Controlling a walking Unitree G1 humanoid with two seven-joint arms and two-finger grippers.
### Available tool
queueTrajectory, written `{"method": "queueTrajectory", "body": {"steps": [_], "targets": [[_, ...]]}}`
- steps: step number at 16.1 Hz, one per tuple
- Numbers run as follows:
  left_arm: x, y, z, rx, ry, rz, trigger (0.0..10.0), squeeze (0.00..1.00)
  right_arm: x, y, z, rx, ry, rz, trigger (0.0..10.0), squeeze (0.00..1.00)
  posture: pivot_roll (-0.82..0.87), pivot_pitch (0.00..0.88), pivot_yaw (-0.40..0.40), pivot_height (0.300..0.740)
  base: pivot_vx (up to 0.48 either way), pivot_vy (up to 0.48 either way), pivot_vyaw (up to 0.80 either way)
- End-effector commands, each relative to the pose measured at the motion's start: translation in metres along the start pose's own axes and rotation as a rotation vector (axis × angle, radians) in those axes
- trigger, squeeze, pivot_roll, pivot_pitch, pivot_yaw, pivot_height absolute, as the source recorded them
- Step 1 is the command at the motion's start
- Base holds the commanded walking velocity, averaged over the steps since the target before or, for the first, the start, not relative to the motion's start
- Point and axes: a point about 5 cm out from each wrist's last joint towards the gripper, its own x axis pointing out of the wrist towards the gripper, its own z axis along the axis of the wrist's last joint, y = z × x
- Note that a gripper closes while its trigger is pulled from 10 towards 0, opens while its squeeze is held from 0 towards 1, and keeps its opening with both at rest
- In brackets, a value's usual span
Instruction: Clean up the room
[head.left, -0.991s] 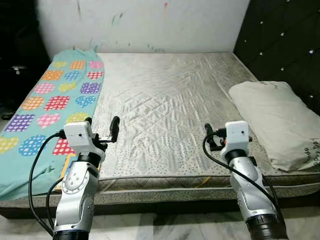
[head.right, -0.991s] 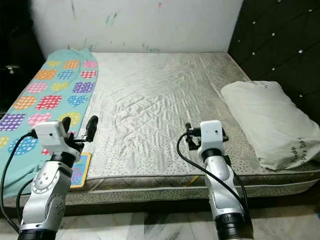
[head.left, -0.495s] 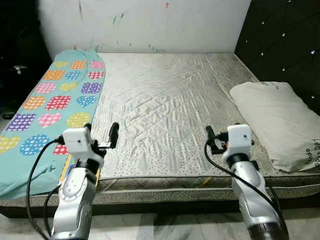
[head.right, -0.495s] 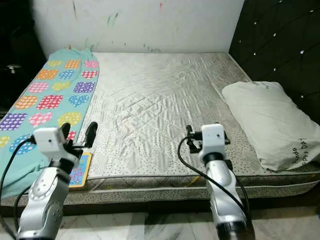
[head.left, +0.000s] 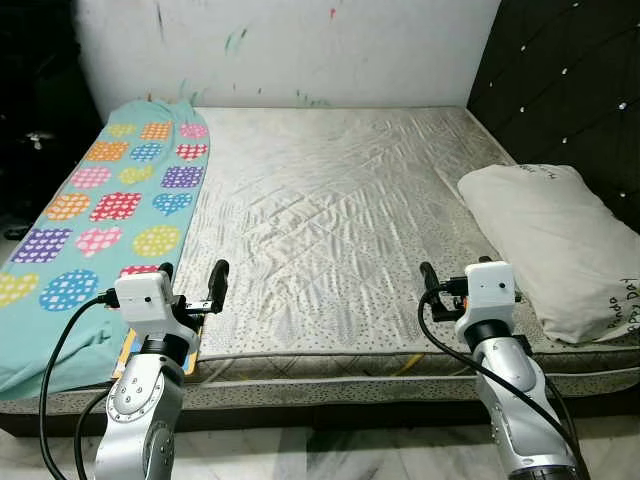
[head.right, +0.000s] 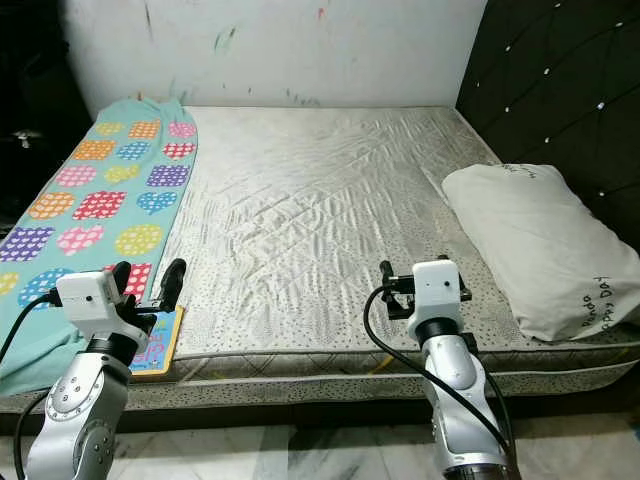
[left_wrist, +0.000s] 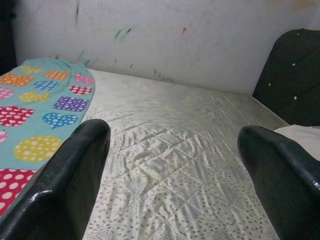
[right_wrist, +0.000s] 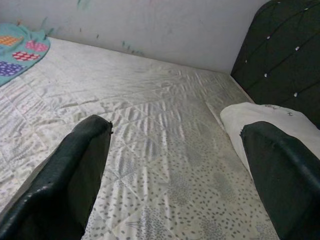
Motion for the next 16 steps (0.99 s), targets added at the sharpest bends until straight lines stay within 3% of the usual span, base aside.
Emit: {"method": "queueTrajectory", "body": {"steps": [1,16], "targets": [[0.0026,-0.0029,0.0063,0.004,-0.020,-0.014,10.0,0.00,0.0037,-0.0003,0.0089,-0.003,-0.025,0.007,10.0,0.00,-0.06,0.000,-0.028,0.740,0.270,0.000,0.00],[0.0051,-0.0054,0.0054,0.004,-0.015,-0.030,10.0,0.00,0.0122,0.0043,0.0124,0.004,-0.037,0.043,10.0,0.00,-0.06,0.000,-0.035,0.740,0.305,0.000,0.00]]}}
